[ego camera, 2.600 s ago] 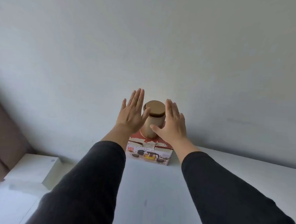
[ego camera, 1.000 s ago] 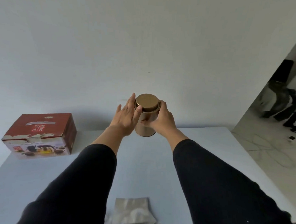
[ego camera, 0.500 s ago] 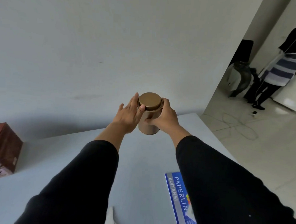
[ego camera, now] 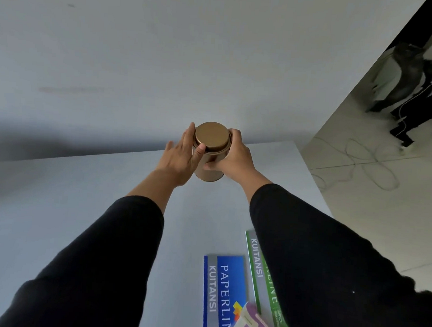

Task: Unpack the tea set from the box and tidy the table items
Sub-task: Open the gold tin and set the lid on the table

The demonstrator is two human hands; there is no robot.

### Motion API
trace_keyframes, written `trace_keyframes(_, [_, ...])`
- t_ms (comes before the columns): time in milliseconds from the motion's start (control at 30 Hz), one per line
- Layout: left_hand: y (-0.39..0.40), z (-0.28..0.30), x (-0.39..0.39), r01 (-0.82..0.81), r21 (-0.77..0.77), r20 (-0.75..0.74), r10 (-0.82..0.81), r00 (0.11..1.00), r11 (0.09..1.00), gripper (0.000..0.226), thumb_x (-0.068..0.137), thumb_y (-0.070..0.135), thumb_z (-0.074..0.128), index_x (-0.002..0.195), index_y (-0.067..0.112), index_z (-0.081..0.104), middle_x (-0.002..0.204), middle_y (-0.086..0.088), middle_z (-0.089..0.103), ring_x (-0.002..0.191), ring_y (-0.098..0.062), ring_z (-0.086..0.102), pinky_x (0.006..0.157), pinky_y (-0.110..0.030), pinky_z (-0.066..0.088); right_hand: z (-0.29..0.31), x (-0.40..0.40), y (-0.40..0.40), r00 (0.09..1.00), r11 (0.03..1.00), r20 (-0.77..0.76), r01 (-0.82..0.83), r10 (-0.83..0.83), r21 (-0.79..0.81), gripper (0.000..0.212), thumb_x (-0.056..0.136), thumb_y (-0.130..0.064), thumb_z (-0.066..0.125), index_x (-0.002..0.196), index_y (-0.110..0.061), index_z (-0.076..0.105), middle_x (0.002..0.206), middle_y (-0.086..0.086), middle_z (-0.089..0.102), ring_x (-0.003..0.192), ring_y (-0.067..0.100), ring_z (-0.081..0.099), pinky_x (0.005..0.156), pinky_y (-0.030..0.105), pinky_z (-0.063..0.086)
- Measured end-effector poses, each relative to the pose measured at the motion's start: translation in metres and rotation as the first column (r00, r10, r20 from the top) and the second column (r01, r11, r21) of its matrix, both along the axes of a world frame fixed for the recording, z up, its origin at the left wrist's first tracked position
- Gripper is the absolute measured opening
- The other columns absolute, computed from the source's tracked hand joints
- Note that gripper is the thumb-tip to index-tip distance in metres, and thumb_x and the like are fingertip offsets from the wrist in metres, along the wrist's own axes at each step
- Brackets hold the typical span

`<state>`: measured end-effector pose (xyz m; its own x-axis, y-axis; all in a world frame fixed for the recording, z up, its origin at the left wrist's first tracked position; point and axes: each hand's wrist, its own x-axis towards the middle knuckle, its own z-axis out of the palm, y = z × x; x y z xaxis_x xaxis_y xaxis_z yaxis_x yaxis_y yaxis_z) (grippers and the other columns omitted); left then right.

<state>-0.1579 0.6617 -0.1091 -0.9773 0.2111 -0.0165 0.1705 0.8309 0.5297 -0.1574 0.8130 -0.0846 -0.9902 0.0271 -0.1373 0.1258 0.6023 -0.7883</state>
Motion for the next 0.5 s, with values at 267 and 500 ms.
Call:
trace_keyframes(267, [0.004,-0.025,-0.013,-0.02,-0.014,0.038,0.02,0.999,1.0,0.069,0.099,0.05,0.017,0.153,0.014,-0.006,0.157,-0.004,0.028,0.14,-0.023,0.034,0.117,-0.047,0.017,-0.027,-0.017,0.008,0.998,0.999,0.045,-0.037,0.037,-0.016,0.09,0.059,-0.02,0.089,0.13,-0.019,0.033,0.127,0.001,0.054,0.115,0.021,0.051,0.083,0.025,0.041])
trace_keyframes(500, [0.0,-0.034,-0.012,-0.041,-0.032,0.062,0.043,0.997,0.999,0.068,0.099,0.049,0.016,0.153,0.015,-0.009,0.157,-0.005,0.026,0.141,-0.024,0.03,0.12,-0.045,0.012,-0.037,-0.023,0.007,0.994,0.995,0.056,-0.098,0.098,-0.012,0.092,0.063,-0.017,0.088,0.134,-0.017,0.03,0.134,0.003,0.05,0.123,0.024,0.049,0.091,0.028,0.043])
